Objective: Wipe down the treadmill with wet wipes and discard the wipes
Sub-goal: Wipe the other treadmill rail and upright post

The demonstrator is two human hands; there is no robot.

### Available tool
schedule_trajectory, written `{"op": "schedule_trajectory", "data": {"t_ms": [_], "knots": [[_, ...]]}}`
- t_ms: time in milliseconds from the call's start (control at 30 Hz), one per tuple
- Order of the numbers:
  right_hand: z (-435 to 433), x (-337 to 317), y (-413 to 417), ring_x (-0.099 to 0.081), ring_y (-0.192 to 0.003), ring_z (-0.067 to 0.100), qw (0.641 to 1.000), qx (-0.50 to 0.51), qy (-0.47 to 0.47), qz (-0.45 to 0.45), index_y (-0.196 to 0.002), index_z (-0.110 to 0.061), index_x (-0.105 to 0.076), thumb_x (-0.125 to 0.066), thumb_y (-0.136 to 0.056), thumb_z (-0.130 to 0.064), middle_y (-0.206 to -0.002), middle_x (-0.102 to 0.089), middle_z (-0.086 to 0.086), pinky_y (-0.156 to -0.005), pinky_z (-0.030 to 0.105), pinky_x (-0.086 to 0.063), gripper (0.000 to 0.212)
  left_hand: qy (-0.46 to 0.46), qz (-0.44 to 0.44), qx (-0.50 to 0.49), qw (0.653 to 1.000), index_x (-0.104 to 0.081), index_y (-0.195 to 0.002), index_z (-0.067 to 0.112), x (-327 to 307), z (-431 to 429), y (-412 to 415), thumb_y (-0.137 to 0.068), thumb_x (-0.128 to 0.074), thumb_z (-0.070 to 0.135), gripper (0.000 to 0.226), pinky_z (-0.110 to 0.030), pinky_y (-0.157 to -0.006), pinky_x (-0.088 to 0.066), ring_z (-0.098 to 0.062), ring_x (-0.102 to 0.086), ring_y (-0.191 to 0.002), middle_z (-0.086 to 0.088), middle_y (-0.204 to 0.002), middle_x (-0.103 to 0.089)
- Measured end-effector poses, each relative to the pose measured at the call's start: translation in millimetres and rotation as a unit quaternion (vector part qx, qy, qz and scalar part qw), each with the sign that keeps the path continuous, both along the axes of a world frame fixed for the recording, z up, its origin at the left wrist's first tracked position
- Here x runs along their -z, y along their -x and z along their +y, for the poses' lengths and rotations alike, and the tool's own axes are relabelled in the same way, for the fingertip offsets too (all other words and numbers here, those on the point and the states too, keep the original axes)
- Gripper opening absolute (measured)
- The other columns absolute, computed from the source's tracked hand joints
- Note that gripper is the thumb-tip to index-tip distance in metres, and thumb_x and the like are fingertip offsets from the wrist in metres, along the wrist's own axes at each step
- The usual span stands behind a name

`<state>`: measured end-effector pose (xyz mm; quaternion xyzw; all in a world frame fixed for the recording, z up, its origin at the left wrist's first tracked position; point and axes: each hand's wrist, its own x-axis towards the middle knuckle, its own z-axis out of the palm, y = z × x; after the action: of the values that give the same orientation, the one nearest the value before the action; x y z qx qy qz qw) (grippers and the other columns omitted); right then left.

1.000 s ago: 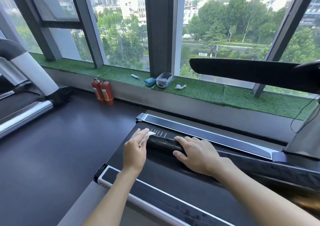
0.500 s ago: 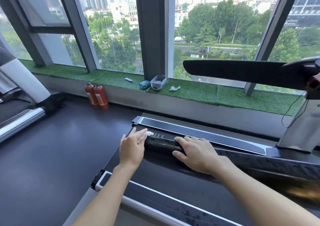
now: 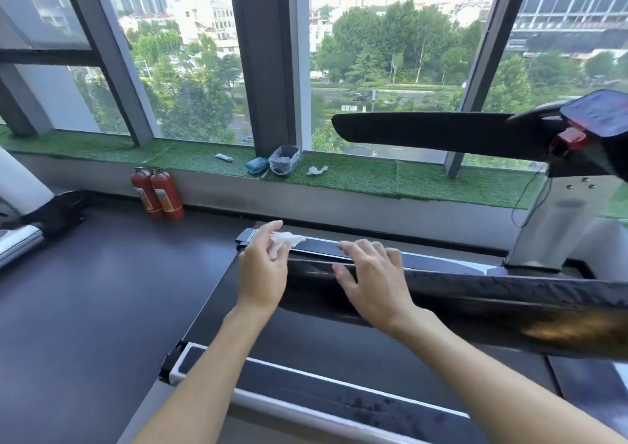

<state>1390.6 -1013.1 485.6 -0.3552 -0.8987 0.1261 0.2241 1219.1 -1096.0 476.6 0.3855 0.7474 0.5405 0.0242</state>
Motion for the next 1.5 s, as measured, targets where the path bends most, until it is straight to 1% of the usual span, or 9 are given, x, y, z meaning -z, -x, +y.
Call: {"op": "schedule_trajectory", "data": {"t_ms": [133,267,367,533,767,867,1100,1267,1500], "knots": [[-3,-30,-19,-0.063,-0.099,0.006,0.909,0.008,0.323,0.261,-0.12,-0.019,-0.061,-0.056,-0.1,-0.028,-0.107,-0.067,-0.007,-0.092,0.025,-0.051,0.023,-0.05,-0.064,0.151,0.985,-0.046,-0.104,0.023,-22,33,-67,-0.094,-0.065,0.016,0.023,-0.027,-0.068,-0.054,-0.022,-0.068,-0.081,-0.007,-0.087,-0.071],[19,-39,-71,-0.071,-0.1,0.017,0.827,0.098,0.377,0.405,-0.112,-0.014,-0.063,-0.063,-0.096,-0.02,-0.105,-0.073,0.003,-0.089,0.036,-0.058,0.018,-0.052,-0.092,0.264,0.959,-0.042,-0.1,0.02,-41,67,-139,-0.1,-0.057,0.02,0.015,-0.036,-0.058,-0.057,-0.026,-0.071,-0.074,-0.003,-0.088,-0.073],[35,-48,-131,-0.072,-0.093,0.016,0.799,0.158,0.352,0.461,-0.106,-0.019,-0.063,-0.065,-0.096,-0.021,-0.1,-0.074,0.005,-0.082,0.03,-0.059,0.01,-0.016,-0.039,0.355,0.934,-0.041,-0.105,0.025,-47,91,-196,-0.1,-0.055,0.029,0.015,-0.027,-0.072,-0.057,-0.007,-0.07,-0.087,0.006,-0.099,-0.072],[64,-45,-246,-0.068,-0.091,0.015,0.835,0.27,0.244,0.413,-0.101,-0.014,-0.068,-0.066,-0.095,-0.026,-0.093,-0.071,0.002,-0.074,0.024,-0.054,0.013,0.079,0.058,0.483,0.87,-0.04,-0.121,0.029,-44,121,-282,-0.09,-0.066,0.022,0.041,-0.024,-0.091,-0.045,-0.007,-0.059,-0.11,0.019,-0.116,-0.06],[112,-32,-383,-0.052,-0.094,0.015,0.885,0.392,0.008,0.249,-0.115,-0.007,-0.063,-0.058,-0.096,-0.005,-0.108,-0.059,0.009,-0.082,0.013,-0.036,0.019,0.164,0.208,0.45,0.853,-0.048,-0.138,0.026,-36,163,-354,-0.095,-0.056,0.025,0.044,-0.036,-0.11,-0.035,-0.014,-0.048,-0.127,0.01,-0.142,-0.05],[134,-23,-416,-0.05,-0.099,0.015,0.901,0.385,-0.024,0.195,-0.122,0.0,-0.063,-0.053,-0.098,0.001,-0.115,-0.052,0.009,-0.087,0.01,-0.035,0.026,0.167,0.179,0.411,0.878,-0.06,-0.13,0.027,-24,172,-359,-0.093,-0.059,0.023,0.037,-0.027,-0.106,-0.037,-0.012,-0.054,-0.122,0.014,-0.133,-0.058],[150,11,-434,-0.051,-0.089,0.031,0.939,0.318,-0.119,0.048,-0.092,-0.003,-0.065,-0.056,-0.097,-0.01,-0.105,-0.055,0.013,-0.085,0.044,-0.048,0.013,0.161,0.134,0.404,0.891,-0.065,-0.124,0.033,-16,176,-355,-0.089,-0.068,0.021,0.037,-0.011,-0.099,-0.032,0.0,-0.052,-0.122,0.022,-0.128,-0.061],[146,8,-420,-0.053,-0.079,0.025,0.929,0.321,-0.152,0.101,-0.078,-0.005,-0.064,-0.056,-0.088,0.01,-0.088,-0.054,0.009,-0.082,0.039,-0.051,0.02,0.151,0.138,0.405,0.891,-0.065,-0.125,0.029,-16,176,-355,-0.089,-0.067,0.017,0.038,0.008,-0.088,-0.021,0.004,-0.051,-0.118,0.021,-0.128,-0.06],[135,7,-389,-0.056,-0.083,0.025,0.964,0.199,-0.172,0.036,-0.088,-0.002,-0.065,-0.057,-0.079,0.018,-0.092,-0.055,0.008,-0.084,0.03,-0.051,0.024,0.141,0.116,0.41,0.894,-0.067,-0.119,0.024,-21,170,-338,-0.089,-0.065,0.013,0.032,-0.004,-0.103,-0.029,-0.003,-0.052,-0.122,0.016,-0.125,-0.058]]}}
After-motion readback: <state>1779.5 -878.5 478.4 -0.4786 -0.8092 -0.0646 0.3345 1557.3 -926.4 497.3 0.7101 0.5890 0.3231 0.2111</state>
